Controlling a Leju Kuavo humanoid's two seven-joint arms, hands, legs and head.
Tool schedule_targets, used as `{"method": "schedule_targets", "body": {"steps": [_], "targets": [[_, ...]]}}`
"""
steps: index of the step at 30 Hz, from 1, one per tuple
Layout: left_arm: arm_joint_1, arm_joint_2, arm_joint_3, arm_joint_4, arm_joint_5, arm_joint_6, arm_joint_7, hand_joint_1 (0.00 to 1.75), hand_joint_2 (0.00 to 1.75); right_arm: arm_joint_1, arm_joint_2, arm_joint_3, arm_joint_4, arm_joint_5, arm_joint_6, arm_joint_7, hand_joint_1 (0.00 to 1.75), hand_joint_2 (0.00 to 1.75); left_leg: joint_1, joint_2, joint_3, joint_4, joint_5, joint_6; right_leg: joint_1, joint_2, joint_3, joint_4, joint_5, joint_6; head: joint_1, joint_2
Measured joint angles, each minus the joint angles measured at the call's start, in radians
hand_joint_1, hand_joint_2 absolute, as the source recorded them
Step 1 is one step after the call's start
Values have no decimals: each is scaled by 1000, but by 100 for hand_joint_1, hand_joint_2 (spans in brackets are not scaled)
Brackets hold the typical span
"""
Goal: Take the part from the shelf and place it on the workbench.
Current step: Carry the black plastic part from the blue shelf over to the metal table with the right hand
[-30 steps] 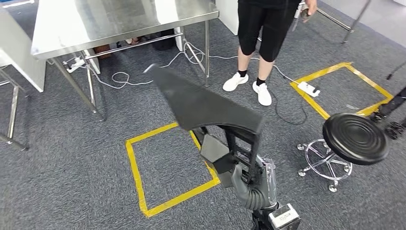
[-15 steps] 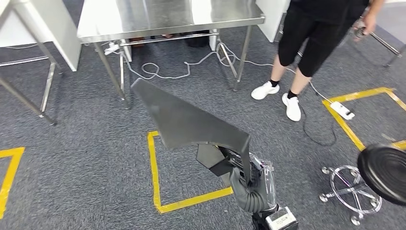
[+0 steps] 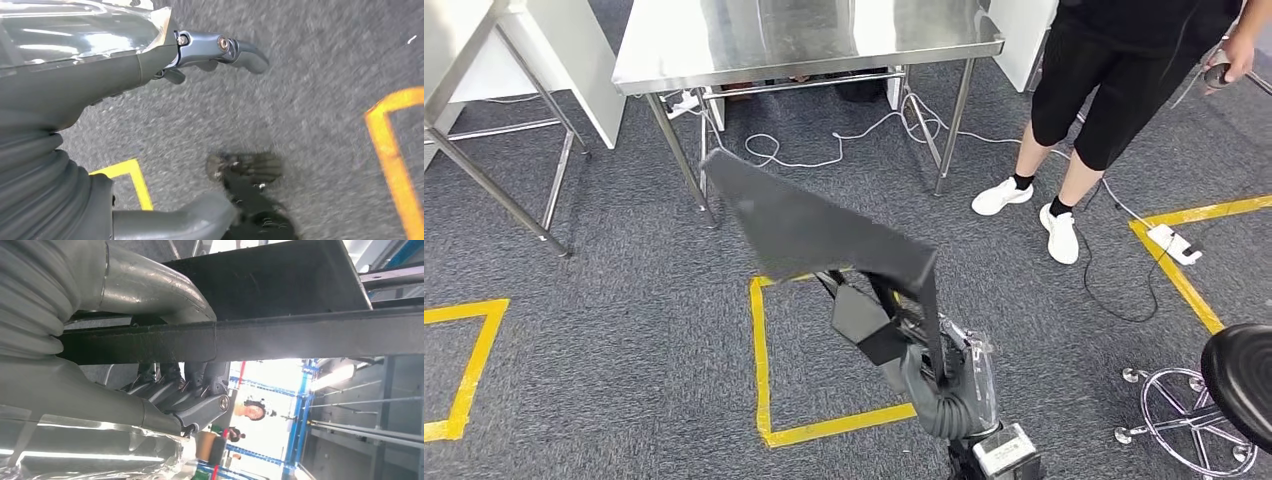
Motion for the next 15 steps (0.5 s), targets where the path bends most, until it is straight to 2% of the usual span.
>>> {"method": "schedule_targets", "body": {"steps": [1,3,4,5,6,8,9,10,12,13,14,15], "targets": [[0,0,0,0,0,2,2,0,175,-2,0,0,1,0,-2,2,175,175,5,3,20,-24,7,5,1,-2,-19,38,-13,-5,1,0],[0,0,0,0,0,7,7,0,175,-5,-2,0,5,7,-12,10,175,175,9,9,35,-34,4,1,-5,-3,-89,159,-56,-8,2,0],[0,0,0,0,0,9,9,0,175,-4,-2,0,8,13,-21,17,175,175,13,10,38,-33,-1,-6,-11,-4,-121,208,-68,-3,3,0],[1,-1,0,0,0,11,11,0,175,-3,-3,0,11,19,-30,24,175,175,19,10,41,-29,-8,-16,-19,-4,-135,224,-66,9,3,0],[2,-1,0,0,0,12,12,0,175,-2,-3,0,15,25,-39,31,175,175,26,8,44,-22,-17,-27,-27,-4,-128,201,-48,26,3,0],[4,0,1,0,0,13,14,0,175,-4,-3,0,21,34,-53,40,175,175,41,5,43,10,-46,-56,-47,-3,-77,95,1,64,4,0],[4,3,1,0,-1,14,15,0,175,-5,-3,0,24,37,-58,43,175,175,45,3,36,34,-68,-72,-53,0,-56,58,8,70,11,0],[4,5,1,-1,-2,15,16,0,175,-5,-3,1,27,41,-63,47,175,175,46,3,30,55,-88,-85,-57,3,-45,45,3,64,13,0],[2,6,1,-1,-6,17,17,0,175,-4,-2,2,31,44,-72,51,175,175,48,4,24,77,-116,-98,-55,5,-44,64,-24,31,9,0],[2,5,1,-1,-8,18,18,0,175,-4,-2,2,31,45,-76,52,175,175,49,6,27,78,-122,-101,-52,4,-40,70,-32,17,1,0],[0,5,1,0,-10,19,19,0,175,-5,-2,2,31,45,-79,52,175,175,50,17,25,90,-126,-102,-49,3,-33,72,-40,8,-5,0],[-1,5,1,0,-11,20,20,0,175,-7,-2,2,31,44,-81,53,175,175,49,32,9,122,-134,-102,-44,1,-23,70,-47,1,-8,0]]}}
